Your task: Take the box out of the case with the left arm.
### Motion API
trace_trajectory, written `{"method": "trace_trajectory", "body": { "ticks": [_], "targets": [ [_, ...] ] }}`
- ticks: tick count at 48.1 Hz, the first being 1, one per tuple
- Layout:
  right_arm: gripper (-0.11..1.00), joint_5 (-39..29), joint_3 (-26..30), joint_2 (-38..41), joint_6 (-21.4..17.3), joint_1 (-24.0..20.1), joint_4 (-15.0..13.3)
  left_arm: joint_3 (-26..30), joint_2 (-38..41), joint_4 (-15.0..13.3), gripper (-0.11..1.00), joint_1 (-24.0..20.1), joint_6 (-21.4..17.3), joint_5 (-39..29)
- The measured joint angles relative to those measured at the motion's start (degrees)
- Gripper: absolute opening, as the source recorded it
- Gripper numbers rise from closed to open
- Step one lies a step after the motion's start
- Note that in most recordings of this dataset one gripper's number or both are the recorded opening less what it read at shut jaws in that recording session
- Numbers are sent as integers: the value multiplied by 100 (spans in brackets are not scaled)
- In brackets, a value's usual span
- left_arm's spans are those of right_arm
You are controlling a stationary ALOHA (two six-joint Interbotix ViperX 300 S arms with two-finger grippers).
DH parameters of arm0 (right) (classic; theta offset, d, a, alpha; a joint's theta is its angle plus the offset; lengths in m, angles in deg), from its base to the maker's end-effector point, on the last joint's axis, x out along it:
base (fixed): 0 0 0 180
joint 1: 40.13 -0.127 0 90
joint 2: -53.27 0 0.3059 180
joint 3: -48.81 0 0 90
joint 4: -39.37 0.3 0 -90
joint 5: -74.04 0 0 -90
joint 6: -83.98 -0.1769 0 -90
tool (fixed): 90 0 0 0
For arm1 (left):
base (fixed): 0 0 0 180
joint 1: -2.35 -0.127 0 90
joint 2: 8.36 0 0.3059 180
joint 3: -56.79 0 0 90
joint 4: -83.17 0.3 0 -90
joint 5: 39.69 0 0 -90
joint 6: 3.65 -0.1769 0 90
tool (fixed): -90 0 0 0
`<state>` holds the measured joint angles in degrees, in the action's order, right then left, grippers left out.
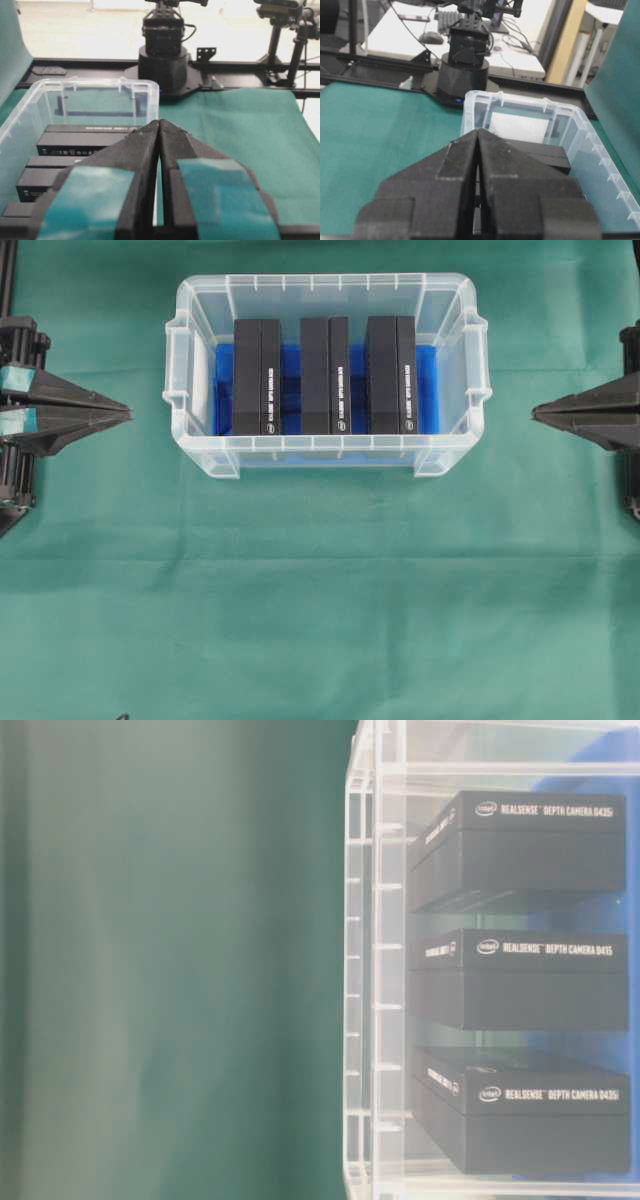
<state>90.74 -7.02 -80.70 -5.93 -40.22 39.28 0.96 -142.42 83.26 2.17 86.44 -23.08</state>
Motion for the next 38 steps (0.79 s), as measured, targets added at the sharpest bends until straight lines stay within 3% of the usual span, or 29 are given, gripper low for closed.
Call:
{"method": "trace_trajectory", "body": {
  "ticks": [21,38],
  "targets": [
    [0,-554,545,0,-35,35,0,422,-97,79,1,0,141,-853],
    [0,-2355,2048,132,-44,70,-9,1758,-202,97,1,0,308,-2681]
  ]
}}
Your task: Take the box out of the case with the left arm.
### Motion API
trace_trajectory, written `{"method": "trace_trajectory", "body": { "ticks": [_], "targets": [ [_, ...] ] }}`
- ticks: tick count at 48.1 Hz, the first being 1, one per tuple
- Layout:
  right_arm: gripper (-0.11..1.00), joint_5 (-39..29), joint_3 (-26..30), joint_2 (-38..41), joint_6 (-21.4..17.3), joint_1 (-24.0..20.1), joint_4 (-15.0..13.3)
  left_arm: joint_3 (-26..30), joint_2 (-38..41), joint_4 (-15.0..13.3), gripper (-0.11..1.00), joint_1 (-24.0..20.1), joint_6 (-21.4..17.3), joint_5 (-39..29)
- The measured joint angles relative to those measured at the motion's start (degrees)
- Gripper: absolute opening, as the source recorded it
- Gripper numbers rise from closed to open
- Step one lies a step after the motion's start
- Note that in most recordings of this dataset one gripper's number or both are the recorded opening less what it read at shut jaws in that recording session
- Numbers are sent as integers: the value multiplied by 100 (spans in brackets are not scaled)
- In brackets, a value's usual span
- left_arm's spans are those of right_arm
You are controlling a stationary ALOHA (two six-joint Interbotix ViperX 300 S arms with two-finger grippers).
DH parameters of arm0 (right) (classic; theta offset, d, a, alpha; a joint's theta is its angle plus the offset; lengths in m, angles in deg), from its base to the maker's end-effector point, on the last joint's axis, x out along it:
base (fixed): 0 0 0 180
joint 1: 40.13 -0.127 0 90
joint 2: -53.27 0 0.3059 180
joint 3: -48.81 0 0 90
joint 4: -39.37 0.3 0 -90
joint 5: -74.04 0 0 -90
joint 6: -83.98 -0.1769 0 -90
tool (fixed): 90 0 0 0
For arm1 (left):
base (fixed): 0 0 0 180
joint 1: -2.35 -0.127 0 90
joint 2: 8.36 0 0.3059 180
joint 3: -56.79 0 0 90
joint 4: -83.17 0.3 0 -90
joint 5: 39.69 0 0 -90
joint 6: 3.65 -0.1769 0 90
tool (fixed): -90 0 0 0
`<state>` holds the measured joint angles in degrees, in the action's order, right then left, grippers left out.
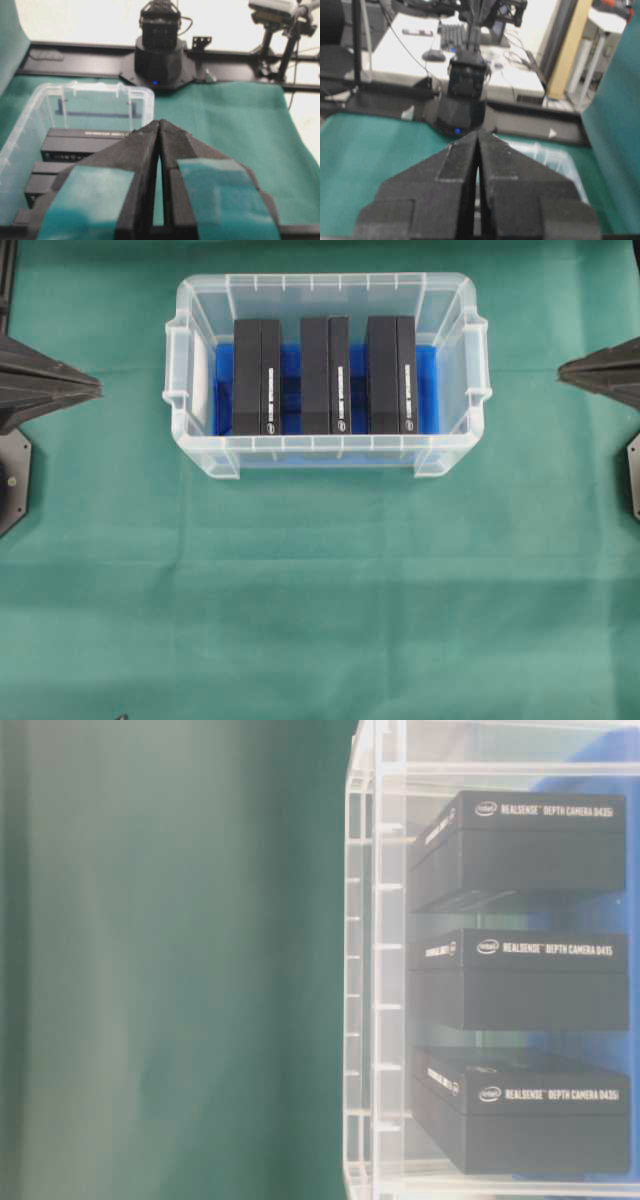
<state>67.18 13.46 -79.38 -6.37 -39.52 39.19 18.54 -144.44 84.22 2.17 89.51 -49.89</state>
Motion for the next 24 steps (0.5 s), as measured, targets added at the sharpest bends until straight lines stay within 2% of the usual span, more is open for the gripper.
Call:
{"method": "trace_trajectory", "body": {
  "ticks": [14,19,24],
  "targets": [
    [0,-1310,536,167,-26,0,0,387,26,9,1,0,44,-809],
    [0,-2215,721,272,-105,0,0,571,141,9,1,0,185,-1582],
    [0,-3340,976,510,-193,9,0,809,316,9,1,0,448,-2716]
  ]
}}
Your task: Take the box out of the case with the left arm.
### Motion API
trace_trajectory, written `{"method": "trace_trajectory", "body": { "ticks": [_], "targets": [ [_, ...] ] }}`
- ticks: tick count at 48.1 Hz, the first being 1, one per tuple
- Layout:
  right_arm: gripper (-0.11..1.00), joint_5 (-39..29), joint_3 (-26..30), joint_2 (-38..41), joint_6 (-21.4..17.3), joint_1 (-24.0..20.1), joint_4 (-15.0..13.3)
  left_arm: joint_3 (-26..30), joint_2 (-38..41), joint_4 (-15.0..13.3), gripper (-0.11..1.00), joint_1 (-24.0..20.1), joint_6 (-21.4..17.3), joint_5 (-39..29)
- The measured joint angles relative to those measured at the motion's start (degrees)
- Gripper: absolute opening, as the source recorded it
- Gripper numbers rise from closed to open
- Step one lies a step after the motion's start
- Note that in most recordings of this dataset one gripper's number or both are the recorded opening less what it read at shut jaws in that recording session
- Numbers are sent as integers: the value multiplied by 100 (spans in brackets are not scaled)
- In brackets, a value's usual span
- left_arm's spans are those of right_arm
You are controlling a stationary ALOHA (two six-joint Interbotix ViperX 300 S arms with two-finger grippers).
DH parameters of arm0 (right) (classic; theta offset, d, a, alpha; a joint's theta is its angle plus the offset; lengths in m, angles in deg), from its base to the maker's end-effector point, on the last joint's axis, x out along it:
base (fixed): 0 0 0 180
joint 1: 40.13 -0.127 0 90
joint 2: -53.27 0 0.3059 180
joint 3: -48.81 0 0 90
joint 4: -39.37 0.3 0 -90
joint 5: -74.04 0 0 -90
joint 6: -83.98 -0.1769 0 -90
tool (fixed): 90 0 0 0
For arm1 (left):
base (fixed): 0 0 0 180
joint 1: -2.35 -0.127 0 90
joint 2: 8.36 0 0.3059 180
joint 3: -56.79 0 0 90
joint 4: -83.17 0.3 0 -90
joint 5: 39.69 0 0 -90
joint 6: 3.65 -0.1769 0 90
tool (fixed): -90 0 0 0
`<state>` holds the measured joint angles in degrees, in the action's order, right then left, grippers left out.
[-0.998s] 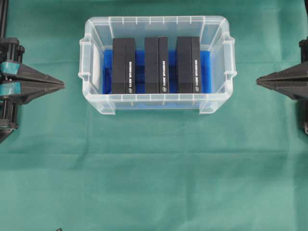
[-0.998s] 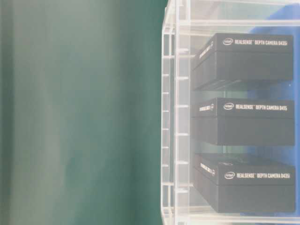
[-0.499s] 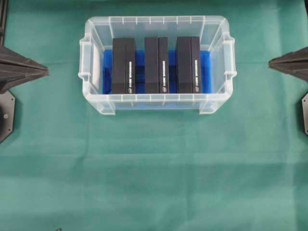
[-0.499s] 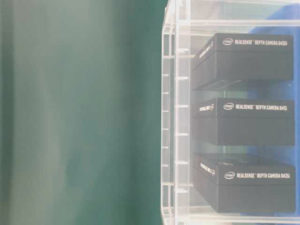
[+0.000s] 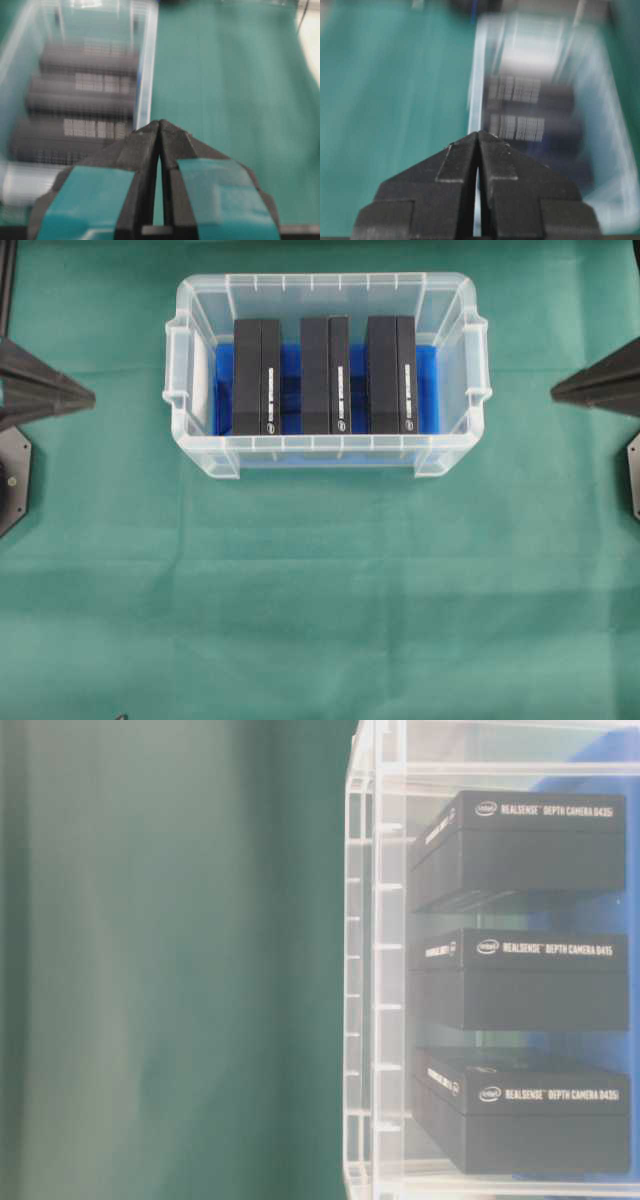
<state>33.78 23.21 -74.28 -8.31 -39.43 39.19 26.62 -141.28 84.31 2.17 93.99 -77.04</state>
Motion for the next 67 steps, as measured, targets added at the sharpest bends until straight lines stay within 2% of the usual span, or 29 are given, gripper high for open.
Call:
{"method": "trace_trajectory", "body": {
  "ticks": [12,19,25,33,38,42,48,49,55,62,67],
  "targets": [
    [0,-2971,729,835,-299,0,0,668,589,-9,1,-9,677,-2927],
    [0,-4219,949,1204,-492,0,0,835,809,-9,1,0,888,-3744],
    [0,-4623,1055,1327,-598,0,0,853,888,0,1,-9,1002,-3999],
    [0,-4649,1081,1327,-606,0,0,861,914,-9,1,0,1178,-4061],
    [0,-4649,1081,1327,-624,0,0,853,923,0,1,0,1459,-4069],
    [0,-4658,1072,1327,-624,0,0,853,914,0,1,-9,1951,-4078],
    [0,-4658,1081,1327,-624,0,-9,853,923,0,1,-9,2997,-4104],
    [0,-4658,1072,1327,-624,0,-9,853,923,0,1,-9,3305,-4104],
    [0,-4658,1081,1327,-624,0,-9,861,940,44,1,-9,4605,-4184],
    [0,-4658,1081,1327,-624,0,-62,879,1037,97,1,-44,6557,-4614],
    [0,-4667,1081,1327,-624,0,-105,905,1107,132,1,-53,7427,-4975]
  ]
}}
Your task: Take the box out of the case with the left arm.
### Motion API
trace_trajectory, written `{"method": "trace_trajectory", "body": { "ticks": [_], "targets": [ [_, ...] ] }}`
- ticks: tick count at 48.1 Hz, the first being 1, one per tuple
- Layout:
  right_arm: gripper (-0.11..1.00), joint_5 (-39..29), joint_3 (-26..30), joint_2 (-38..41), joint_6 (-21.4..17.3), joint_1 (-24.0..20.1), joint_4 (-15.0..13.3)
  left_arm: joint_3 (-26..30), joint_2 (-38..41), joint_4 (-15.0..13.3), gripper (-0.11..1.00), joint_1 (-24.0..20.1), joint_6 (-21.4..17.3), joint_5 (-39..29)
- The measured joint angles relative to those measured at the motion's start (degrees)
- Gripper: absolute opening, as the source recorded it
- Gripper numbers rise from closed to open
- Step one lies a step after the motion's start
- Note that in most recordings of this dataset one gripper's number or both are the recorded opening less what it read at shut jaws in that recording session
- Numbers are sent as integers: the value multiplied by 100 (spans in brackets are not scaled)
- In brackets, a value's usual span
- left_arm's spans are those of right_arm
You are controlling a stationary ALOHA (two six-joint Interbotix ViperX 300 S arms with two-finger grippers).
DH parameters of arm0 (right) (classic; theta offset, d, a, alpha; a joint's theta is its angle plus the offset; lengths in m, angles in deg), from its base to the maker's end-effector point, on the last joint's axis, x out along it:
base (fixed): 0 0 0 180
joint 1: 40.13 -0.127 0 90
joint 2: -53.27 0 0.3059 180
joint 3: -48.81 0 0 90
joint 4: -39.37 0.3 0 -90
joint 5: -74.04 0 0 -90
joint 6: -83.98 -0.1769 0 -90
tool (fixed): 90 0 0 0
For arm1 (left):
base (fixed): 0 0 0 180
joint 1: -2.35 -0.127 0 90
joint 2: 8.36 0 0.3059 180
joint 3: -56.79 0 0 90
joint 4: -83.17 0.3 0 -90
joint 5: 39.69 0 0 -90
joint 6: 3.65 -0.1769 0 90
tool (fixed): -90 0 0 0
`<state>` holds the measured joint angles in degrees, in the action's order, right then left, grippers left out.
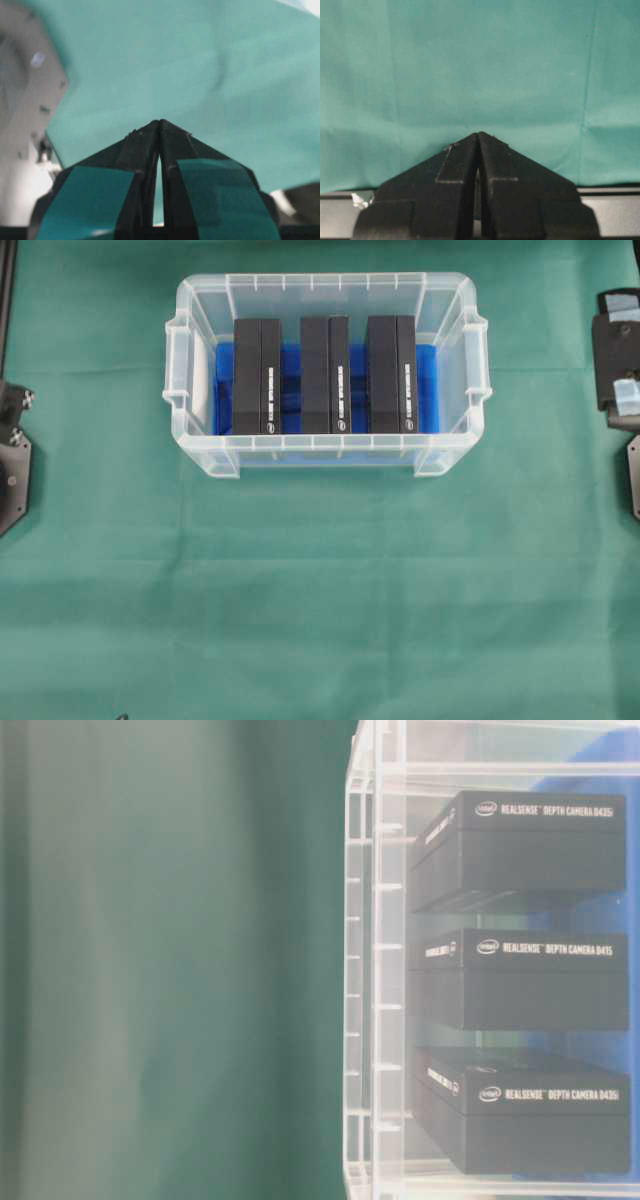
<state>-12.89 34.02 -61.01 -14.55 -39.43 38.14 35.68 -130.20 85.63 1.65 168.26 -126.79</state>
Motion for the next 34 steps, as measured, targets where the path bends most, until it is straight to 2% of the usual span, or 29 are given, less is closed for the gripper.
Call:
{"method": "trace_trajectory", "body": {
  "ticks": [4,15,22,25,34],
  "targets": [
    [0,0,-9,0,0,-9,-9,9,0,44,1,0,114,-105],
    [0,-9,0,0,-9,0,0,18,-26,26,1,-35,88,53],
    [0,-9,-9,0,-9,0,-9,9,-9,44,1,-431,0,114],
    [0,-9,0,0,-9,0,-18,18,-18,44,1,-686,-149,114],
    [0,-9,0,0,-9,-9,-44,18,-26,0,1,-1670,-1081,105]
  ]
}}
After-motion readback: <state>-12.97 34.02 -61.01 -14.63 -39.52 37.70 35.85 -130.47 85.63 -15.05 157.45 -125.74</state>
